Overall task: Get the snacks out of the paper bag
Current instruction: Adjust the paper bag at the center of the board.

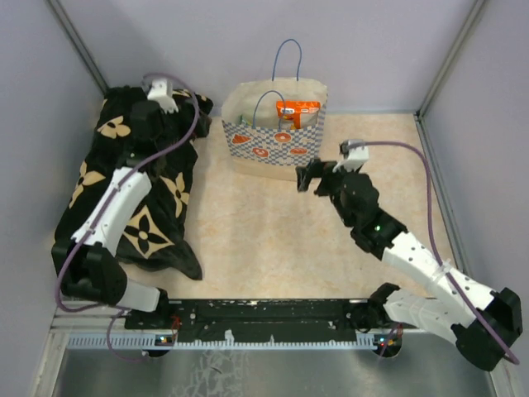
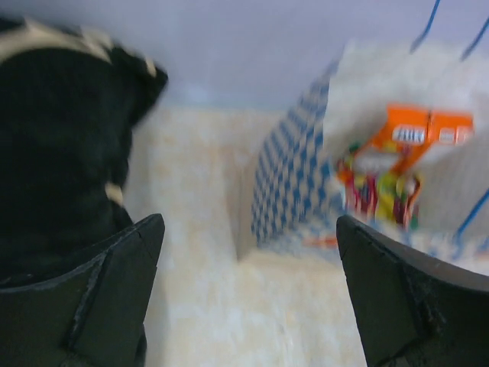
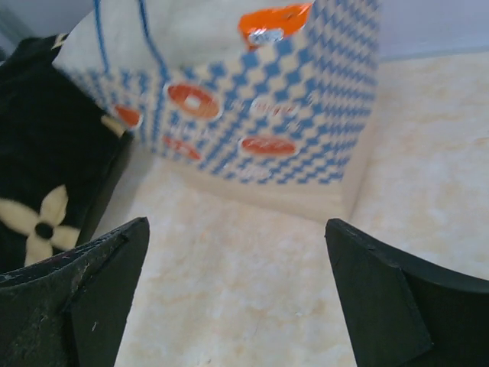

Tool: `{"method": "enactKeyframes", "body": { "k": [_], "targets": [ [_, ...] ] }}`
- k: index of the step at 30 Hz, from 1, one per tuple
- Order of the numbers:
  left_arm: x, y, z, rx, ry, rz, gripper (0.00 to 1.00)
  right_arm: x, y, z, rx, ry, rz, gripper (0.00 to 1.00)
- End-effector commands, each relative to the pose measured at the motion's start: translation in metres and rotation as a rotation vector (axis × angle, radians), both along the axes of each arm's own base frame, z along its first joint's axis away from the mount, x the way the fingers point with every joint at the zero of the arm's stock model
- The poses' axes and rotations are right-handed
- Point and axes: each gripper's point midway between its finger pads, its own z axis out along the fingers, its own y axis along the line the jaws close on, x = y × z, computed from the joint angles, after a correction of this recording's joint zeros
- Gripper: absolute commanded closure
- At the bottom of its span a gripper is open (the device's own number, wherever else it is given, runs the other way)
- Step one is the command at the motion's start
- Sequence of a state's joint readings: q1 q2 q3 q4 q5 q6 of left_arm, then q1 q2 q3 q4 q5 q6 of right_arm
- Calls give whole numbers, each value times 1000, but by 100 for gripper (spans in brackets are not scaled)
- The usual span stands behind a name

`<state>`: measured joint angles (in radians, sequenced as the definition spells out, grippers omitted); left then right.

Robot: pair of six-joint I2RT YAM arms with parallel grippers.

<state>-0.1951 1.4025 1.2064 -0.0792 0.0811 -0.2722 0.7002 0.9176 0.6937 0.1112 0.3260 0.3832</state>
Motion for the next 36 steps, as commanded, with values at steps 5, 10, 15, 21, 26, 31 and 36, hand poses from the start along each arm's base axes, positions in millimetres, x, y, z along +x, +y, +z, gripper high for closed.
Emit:
{"method": "enactKeyframes", "body": {
  "k": [5,10,15,21,26,31,36],
  "targets": [
    [85,7,48,144,-44,65,0,79,-65,101,-159,-27,-402,2],
    [125,-26,40,126,-35,-72,0,130,-76,116,-207,56,-401,9],
    [139,-64,43,143,-108,-196,0,177,-65,95,-283,169,-332,16],
    [137,-86,52,154,-147,-249,0,223,-50,47,-340,266,-292,19],
    [128,-78,64,173,-163,-210,0,239,-55,7,-400,353,-318,24],
    [121,-68,69,254,-164,-170,0,230,-67,9,-398,341,-371,30],
    [118,-81,45,314,-131,-261,0,221,-75,27,-379,301,-395,38]
  ]
}}
